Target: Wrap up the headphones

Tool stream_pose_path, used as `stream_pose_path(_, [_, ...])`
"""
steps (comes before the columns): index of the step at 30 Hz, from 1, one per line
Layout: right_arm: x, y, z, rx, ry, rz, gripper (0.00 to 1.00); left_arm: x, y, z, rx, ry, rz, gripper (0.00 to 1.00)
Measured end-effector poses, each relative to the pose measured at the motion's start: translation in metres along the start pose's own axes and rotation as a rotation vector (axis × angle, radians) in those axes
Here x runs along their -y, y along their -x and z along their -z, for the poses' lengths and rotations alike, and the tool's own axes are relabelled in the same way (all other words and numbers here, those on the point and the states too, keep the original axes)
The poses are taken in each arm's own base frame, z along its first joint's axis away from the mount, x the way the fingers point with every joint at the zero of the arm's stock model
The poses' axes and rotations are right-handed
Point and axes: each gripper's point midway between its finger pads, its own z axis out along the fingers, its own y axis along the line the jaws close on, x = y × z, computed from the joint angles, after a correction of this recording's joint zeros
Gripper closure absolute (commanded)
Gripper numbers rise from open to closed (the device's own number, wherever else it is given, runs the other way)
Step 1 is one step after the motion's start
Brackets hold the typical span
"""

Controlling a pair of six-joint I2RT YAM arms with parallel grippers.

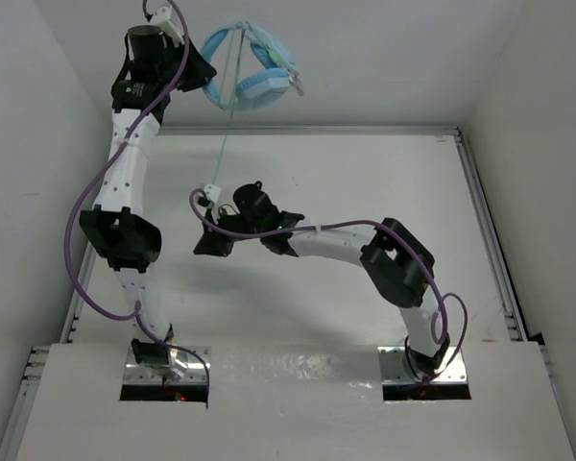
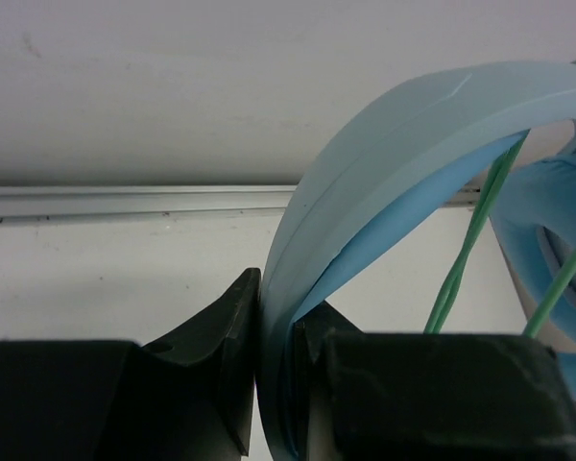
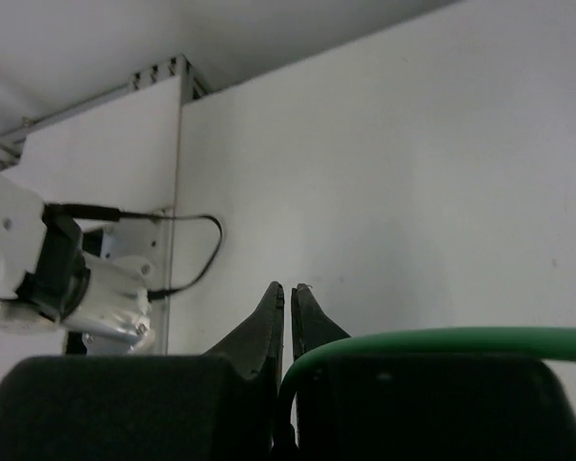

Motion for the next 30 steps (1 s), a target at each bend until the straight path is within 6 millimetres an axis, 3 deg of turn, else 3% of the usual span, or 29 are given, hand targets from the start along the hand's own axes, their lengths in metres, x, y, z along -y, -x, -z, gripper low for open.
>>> stream_pose_path(3, [-0.008,0.019,-0.014,0.020,0.031,0.018,1.00,0.000,0.003,-0.001,0.013,0.004,0.005,1.00])
stream_pose_path(5, [-0.006,0.021,-0.015,0.025,0.027,0.004,1.00,0.005,0.002,0.000,0.005,-0.019,0.028,1.00])
stream_pose_path(13, [0.045,0.003,0.010,-0.041,-0.080,-0.053,1.00,0.014,0.012,0.002,0.035,-0.052,0.033,1.00])
stream_pose_path(19, [0.019,0.031,-0.003,-0.016,-0.020,0.001,1.00,0.017,0.012,0.001,0.036,-0.066,0.038,1.00])
stream_pose_path(23, [0.003,0.034,-0.009,-0.027,0.027,0.027,1.00,0.016,0.002,-0.003,0.012,-0.069,0.022,1.00])
stream_pose_path(26, [0.001,0.034,-0.007,-0.061,0.045,0.048,1.00,0.009,-0.012,-0.009,-0.018,-0.053,-0.035,1.00])
stream_pose_path(30, [-0.004,0.042,-0.001,-0.083,0.063,0.084,1.00,-0.019,-0.053,-0.024,-0.106,0.004,-0.132,1.00])
